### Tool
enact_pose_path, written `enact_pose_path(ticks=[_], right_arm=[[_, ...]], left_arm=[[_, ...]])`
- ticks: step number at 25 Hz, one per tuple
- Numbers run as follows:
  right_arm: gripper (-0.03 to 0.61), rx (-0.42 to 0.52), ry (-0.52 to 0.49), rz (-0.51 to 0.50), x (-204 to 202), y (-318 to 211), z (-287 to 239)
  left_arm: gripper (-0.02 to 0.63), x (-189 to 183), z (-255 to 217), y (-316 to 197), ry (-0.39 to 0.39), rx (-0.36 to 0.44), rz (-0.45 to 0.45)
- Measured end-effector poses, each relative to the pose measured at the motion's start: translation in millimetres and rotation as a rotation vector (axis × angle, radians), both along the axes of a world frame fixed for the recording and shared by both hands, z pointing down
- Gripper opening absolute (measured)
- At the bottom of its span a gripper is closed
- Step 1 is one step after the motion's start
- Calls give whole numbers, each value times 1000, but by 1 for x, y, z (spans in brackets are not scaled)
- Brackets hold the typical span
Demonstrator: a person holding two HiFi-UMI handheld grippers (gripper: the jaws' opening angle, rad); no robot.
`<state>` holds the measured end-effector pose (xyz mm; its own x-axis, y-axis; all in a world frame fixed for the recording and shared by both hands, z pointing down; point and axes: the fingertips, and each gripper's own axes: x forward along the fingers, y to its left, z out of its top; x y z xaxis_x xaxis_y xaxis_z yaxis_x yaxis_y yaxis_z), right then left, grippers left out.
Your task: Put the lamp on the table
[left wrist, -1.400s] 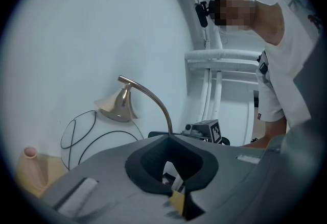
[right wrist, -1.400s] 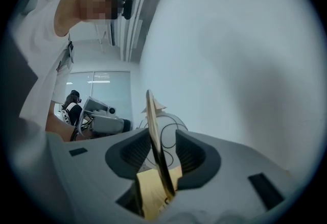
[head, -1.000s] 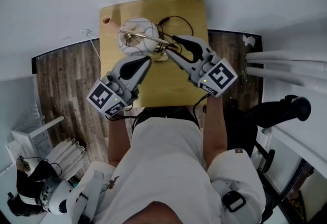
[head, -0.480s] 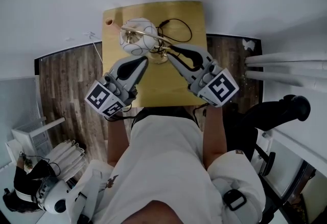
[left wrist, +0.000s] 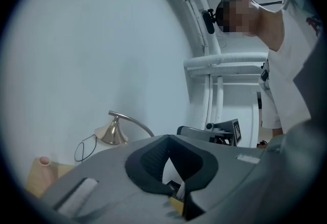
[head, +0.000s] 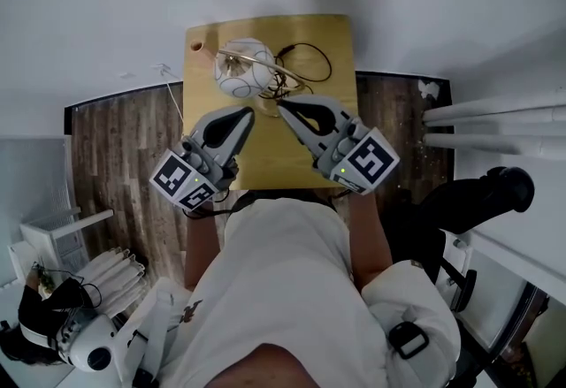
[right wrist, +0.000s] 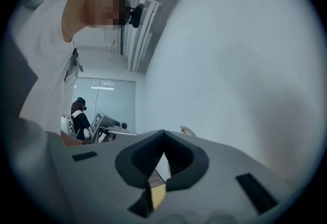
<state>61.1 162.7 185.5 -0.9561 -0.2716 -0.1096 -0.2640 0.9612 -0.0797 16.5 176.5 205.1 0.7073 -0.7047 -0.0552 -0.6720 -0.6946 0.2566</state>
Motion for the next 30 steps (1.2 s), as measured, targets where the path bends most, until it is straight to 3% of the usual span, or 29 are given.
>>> enact_pose_path(ticks=[9, 30], right_arm=[[-6, -65, 0, 17, 1, 12, 25], [-6, -58, 24, 12, -15, 24, 32]], left_arm=[[0, -4, 18, 15, 19, -34, -2], [0, -12, 24, 22, 28, -37, 0]])
